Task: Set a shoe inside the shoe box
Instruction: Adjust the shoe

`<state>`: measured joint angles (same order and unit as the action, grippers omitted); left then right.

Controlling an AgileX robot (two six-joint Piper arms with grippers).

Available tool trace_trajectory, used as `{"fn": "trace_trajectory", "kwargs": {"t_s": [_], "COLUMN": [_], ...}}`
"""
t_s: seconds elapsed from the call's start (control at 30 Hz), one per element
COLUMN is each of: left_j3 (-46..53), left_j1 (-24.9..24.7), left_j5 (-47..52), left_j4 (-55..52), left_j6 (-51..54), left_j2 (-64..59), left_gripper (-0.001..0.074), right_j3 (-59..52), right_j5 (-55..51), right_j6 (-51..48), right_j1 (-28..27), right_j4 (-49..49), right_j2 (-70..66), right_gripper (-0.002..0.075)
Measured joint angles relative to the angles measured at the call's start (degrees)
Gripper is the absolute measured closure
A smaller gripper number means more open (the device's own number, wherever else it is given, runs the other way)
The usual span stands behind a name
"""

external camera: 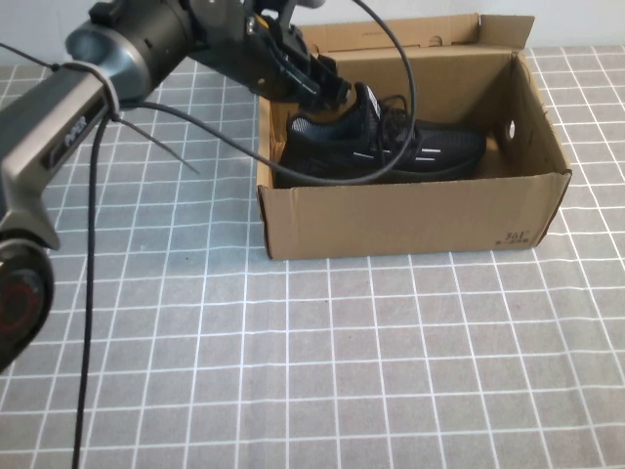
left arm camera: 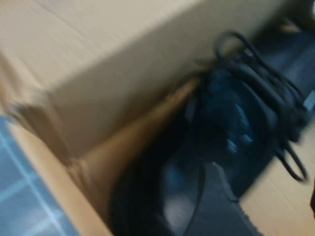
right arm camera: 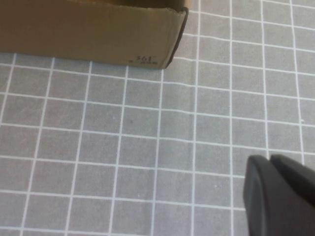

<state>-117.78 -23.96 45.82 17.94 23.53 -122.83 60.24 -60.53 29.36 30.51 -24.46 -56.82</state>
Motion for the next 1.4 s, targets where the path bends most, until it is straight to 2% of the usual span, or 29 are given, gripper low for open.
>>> {"fn": "trace_trajectory", "kwargs": {"t_s": [0.23, 0.57, 0.67, 0.9, 1.4], "left_j3": [-6.6, -7.2, -7.5, -13.6, -14.4], "left_j1": [-0.1, -0.4, -0.6, -0.8, -1.8], "left_j5": [-2.7, -5.2, -4.0, 6.4, 4.3], "left_j4": [-5.7, -9.1, -6.8, 2.8, 7.9], "left_j6": [-4.6, -4.8, -4.8, -10.0, -9.6], "left_j2": [-4.8, -9.2, -9.2, -9.2, -9.7], "left_gripper": [0.0383, 0.0384, 0.0384, 0.0384, 0.0384], "right_j3": [0.0, 0.0, 0.0, -0.3, -1.8], "right_j5": [-1.2, -2.4, -2.6, -2.7, -0.9], "right_j6": [-0.9, -1.6, -2.3, -2.5, -2.7], "right_j1": [0.0, 0.0, 0.0, 0.0, 0.0], "right_j4": [1.6, 2.0, 2.6, 3.0, 4.2], "right_j2": [0.0, 0.0, 0.0, 0.0, 0.0], "right_gripper": [0.0742, 0.0742, 0.0742, 0.0742, 0.0742]}}
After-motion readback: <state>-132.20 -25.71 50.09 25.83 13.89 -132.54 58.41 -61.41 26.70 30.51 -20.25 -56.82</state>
